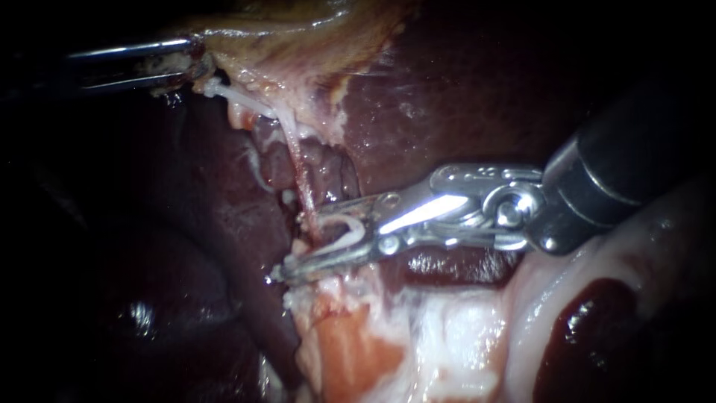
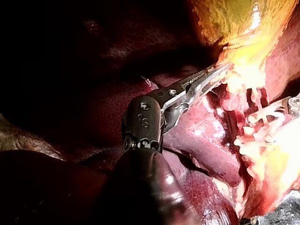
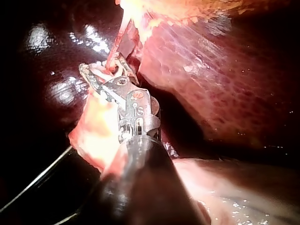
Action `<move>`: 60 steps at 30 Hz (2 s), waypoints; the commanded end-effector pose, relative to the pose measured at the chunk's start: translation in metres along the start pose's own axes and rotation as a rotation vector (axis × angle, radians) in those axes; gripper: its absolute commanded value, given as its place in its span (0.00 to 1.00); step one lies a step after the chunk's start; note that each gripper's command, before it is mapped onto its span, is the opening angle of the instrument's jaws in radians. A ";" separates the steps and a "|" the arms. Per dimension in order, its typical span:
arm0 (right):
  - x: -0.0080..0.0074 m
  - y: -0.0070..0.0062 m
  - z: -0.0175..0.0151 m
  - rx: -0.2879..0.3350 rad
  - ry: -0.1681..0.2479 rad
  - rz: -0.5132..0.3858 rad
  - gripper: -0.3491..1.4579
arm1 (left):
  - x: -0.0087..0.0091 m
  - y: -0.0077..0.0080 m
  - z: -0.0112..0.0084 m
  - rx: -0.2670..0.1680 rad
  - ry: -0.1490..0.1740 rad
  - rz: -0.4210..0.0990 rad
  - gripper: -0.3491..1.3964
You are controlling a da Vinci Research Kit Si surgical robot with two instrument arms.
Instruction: Clipping second clip right tube
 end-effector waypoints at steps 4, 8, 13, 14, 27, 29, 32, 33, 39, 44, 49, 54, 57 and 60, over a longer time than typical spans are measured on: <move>0.0000 0.0001 0.0009 0.019 0.023 0.017 0.47 | 0.0000 0.0001 0.0000 0.001 0.000 0.000 0.00; 0.0001 -0.0005 0.0011 0.081 0.053 0.050 0.47 | 0.0000 0.0001 0.0001 0.001 0.001 0.000 0.00; 0.0005 -0.0027 0.0013 0.165 0.070 0.058 0.47 | 0.0000 0.0001 0.0001 0.001 0.001 0.000 0.00; 0.0007 -0.0032 0.0014 0.182 0.074 0.061 0.47 | 0.0000 0.0001 0.0001 0.001 0.001 0.000 0.00; 0.0018 -0.0060 0.0010 0.313 0.079 0.042 0.41 | 0.0000 0.0001 0.0001 0.001 0.001 0.000 0.00; 0.0018 -0.0059 0.0006 0.309 0.083 0.043 0.37 | 0.0000 0.0001 0.0001 0.001 0.001 0.000 0.00; 0.0019 -0.0058 0.0000 0.313 0.086 0.046 0.24 | 0.0000 0.0001 0.0001 0.001 0.001 0.000 0.00; 0.0020 -0.0058 -0.0002 0.313 0.086 0.046 0.22 | 0.0000 0.0001 0.0001 0.001 0.001 0.000 0.00; 0.0023 -0.0053 -0.0009 0.315 0.087 0.050 0.11 | 0.0000 0.0001 0.0001 0.001 0.001 0.000 0.00; 0.0022 -0.0052 -0.0010 0.315 0.084 0.049 0.02 | 0.0000 0.0001 0.0001 0.002 0.001 0.000 0.00; 0.0022 -0.0052 -0.0016 0.307 0.064 0.060 0.00 | 0.0000 0.0001 0.0001 0.002 0.001 0.000 0.00; 0.0023 -0.0051 -0.0018 0.304 0.055 0.066 0.00 | 0.0000 0.0002 0.0002 0.002 0.001 0.000 0.00; 0.0023 -0.0051 -0.0018 0.304 0.055 0.066 0.00 | 0.0000 0.0001 0.0002 0.002 0.001 0.000 0.00; 0.0023 -0.0049 -0.0018 0.304 0.055 0.066 0.00 | 0.0000 0.0002 0.0002 0.002 0.001 0.000 0.00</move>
